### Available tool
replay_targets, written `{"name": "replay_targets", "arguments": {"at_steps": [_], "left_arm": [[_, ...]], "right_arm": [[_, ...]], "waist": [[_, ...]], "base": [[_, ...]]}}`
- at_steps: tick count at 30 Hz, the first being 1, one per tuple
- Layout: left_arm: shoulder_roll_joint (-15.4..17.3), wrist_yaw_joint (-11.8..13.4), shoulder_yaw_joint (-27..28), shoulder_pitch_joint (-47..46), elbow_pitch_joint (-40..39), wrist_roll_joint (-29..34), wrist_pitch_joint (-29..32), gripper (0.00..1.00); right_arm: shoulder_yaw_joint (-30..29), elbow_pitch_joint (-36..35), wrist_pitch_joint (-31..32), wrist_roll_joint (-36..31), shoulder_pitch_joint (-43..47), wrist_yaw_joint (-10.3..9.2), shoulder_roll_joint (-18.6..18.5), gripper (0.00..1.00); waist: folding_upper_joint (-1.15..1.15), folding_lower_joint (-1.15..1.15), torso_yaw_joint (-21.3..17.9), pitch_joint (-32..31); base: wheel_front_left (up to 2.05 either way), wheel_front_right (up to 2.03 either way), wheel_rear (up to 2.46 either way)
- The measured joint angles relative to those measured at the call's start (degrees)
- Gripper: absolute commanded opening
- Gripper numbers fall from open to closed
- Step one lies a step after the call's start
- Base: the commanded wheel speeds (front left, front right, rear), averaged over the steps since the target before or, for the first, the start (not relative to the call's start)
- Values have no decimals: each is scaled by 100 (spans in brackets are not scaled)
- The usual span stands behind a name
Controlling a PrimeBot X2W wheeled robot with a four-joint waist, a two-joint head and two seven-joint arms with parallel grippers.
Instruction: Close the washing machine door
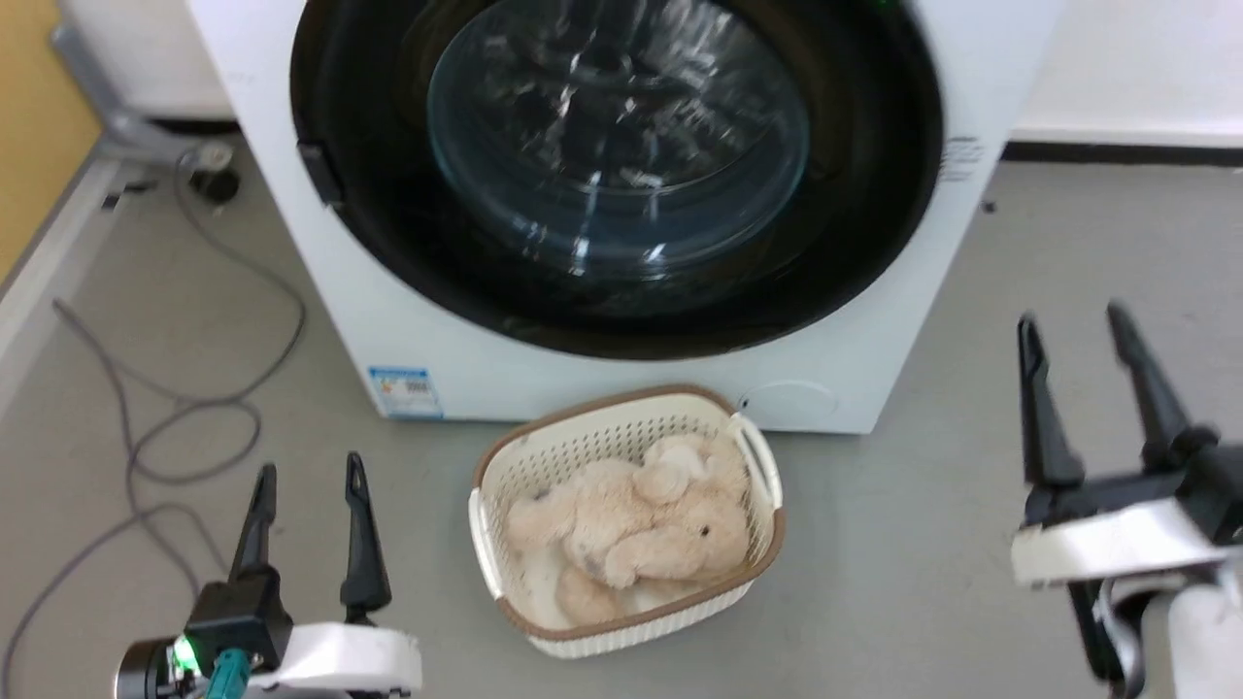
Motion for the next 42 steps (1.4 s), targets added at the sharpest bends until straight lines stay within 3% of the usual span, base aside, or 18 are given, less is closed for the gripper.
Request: {"name": "replay_targets", "arguments": {"at_steps": [17, 18, 42], "left_arm": [[0, -42, -73, 422, 120, -126, 0, 100], [-1, -52, -77, 435, 145, -135, 0, 0], [-1, -144, -77, 443, 146, -82, 215, 0]], "right_arm": [[244, 345, 0, 447, 1268, 0, 77, 100], [246, 348, 0, 447, 1280, 0, 77, 0], [301, 280, 210, 361, 1272, 0, 76, 0]], "waist": [[0, -1, -410, -520], [0, 0, -414, -528], [0, 0, -314, -518]], "base": [[0, 0, 0], [0, 0, 0], [0, 0, 0]]}}
